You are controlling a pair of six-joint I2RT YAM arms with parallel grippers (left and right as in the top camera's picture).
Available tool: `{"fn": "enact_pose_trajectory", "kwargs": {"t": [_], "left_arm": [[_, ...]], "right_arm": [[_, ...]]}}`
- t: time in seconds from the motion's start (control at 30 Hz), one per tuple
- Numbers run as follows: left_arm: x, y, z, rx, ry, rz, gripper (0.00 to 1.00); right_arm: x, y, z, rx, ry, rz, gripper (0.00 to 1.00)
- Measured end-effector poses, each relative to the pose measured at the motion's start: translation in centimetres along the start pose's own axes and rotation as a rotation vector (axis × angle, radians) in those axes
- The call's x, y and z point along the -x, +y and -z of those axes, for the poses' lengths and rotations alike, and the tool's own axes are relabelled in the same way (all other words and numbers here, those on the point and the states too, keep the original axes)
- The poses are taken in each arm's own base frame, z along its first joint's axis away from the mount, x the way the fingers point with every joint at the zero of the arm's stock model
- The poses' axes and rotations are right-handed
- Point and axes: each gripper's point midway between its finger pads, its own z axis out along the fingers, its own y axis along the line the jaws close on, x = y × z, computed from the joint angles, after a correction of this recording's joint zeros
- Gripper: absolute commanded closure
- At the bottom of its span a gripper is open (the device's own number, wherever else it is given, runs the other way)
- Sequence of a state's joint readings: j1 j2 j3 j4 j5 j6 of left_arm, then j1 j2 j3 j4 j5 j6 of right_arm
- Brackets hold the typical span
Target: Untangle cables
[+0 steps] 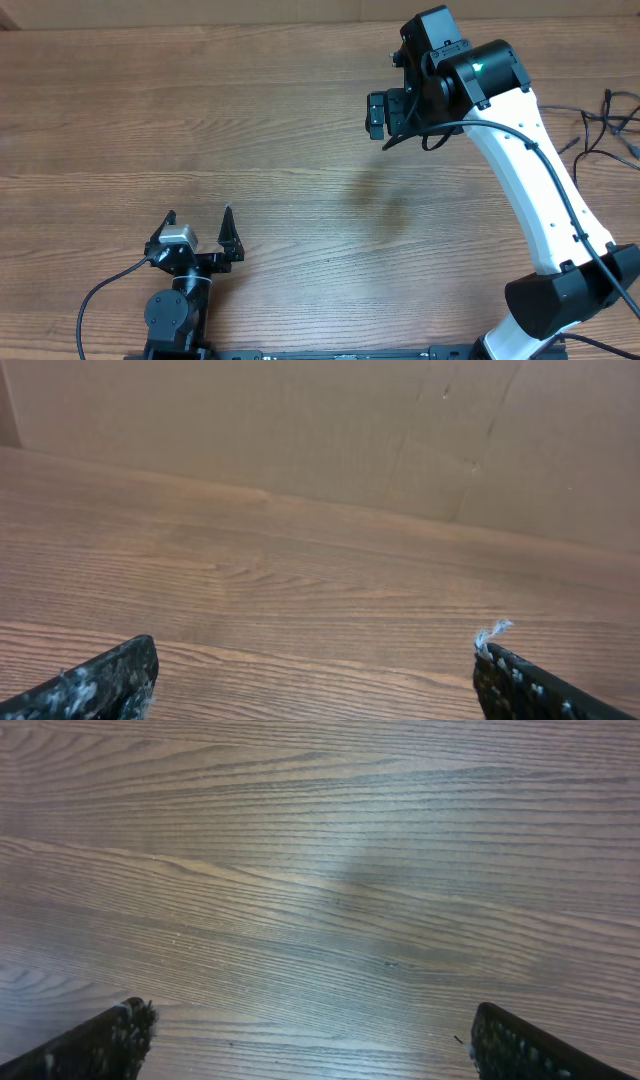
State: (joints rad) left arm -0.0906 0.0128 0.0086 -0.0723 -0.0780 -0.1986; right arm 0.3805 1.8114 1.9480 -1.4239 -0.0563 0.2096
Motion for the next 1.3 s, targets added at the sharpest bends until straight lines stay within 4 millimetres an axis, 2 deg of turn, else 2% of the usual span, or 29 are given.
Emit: {"fn": "enact_pose_trajectory", "kwargs": {"t": [0.6,0.73,0.8,0.9,1.13,1.17,1.3], "left_arm": [[0.0,0.0,0.0,-0.003,0.001,0.000,0.00],[0.0,0.0,0.0,-0.003,0.001,0.000,0.00],[0.0,0.0,0.0,-0.003,0.001,0.000,0.01],[0.0,-0.1,0.0,-0.003,0.002,0.000,0.01],[-0.1,-0.1,0.0,-0.006,0.003,0.000,0.00],[-0.1,-0.1,0.0,-0.006,0.003,0.000,0.00],[-0.1,-0.1,0.0,-0.006,0.003,0.000,0.01]], "right_arm": [[0.4,0.1,0.0,0.005,-0.018,0.001,0.00],[1.8,0.9,1.0,0.044,-0.100,-0.016,0.00],[3.0,1.4,3.2,0.077,-0.197,-0.020,0.00],[3.5,1.6,7.3,0.102,-0.318,-0.017,0.00],[2.6,0.4,16.3,0.092,-0.590,-0.029,0.00],[2.3,0.1,17.3,0.092,-0.635,-0.032,0.00],[1.2,-0.8,18.1,0.102,-0.744,-0.043,0.00]]}}
